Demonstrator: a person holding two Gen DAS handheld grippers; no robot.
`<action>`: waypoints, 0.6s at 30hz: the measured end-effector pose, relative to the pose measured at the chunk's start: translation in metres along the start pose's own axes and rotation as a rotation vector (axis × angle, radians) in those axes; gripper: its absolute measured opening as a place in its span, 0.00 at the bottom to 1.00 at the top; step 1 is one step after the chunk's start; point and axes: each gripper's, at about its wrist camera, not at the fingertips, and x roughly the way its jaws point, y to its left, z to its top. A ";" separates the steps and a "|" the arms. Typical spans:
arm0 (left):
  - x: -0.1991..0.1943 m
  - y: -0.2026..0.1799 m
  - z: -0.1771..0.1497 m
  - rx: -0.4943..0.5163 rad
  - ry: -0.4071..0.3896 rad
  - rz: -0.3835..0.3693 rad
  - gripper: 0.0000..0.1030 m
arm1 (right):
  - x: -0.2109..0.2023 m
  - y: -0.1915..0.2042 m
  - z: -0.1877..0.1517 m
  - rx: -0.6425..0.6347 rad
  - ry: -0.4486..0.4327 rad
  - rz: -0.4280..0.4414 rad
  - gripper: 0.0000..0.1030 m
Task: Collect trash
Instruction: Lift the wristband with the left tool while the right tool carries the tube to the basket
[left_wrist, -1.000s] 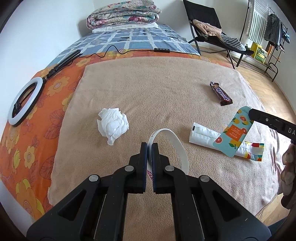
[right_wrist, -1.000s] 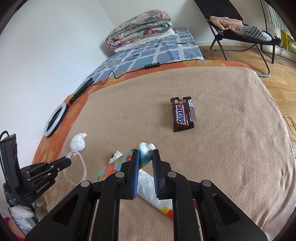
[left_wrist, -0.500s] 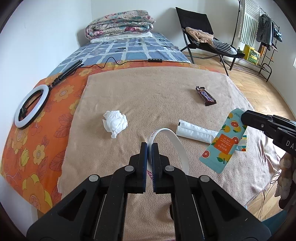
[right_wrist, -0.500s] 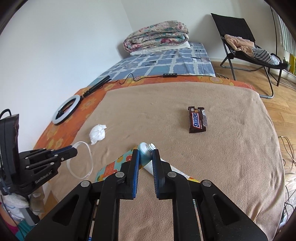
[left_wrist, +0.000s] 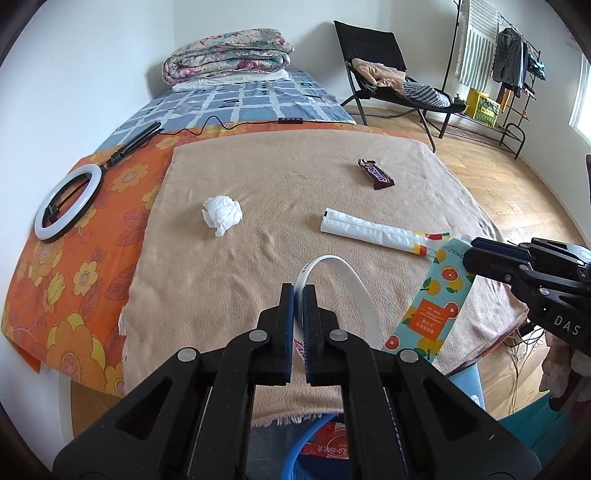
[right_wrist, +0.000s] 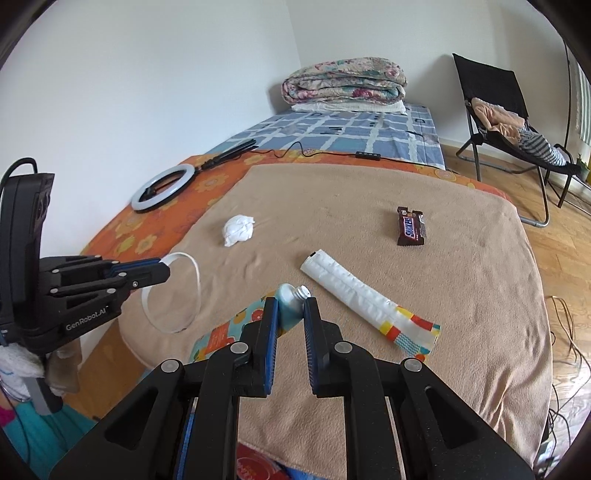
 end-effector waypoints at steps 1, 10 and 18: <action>-0.003 -0.002 -0.005 0.005 0.002 -0.001 0.02 | -0.004 0.002 -0.004 -0.003 0.003 0.005 0.12; -0.019 -0.015 -0.057 0.030 0.047 -0.019 0.02 | -0.036 0.014 -0.048 -0.023 0.035 0.026 0.12; -0.017 -0.025 -0.102 0.052 0.113 -0.032 0.02 | -0.050 0.032 -0.091 -0.069 0.085 0.037 0.12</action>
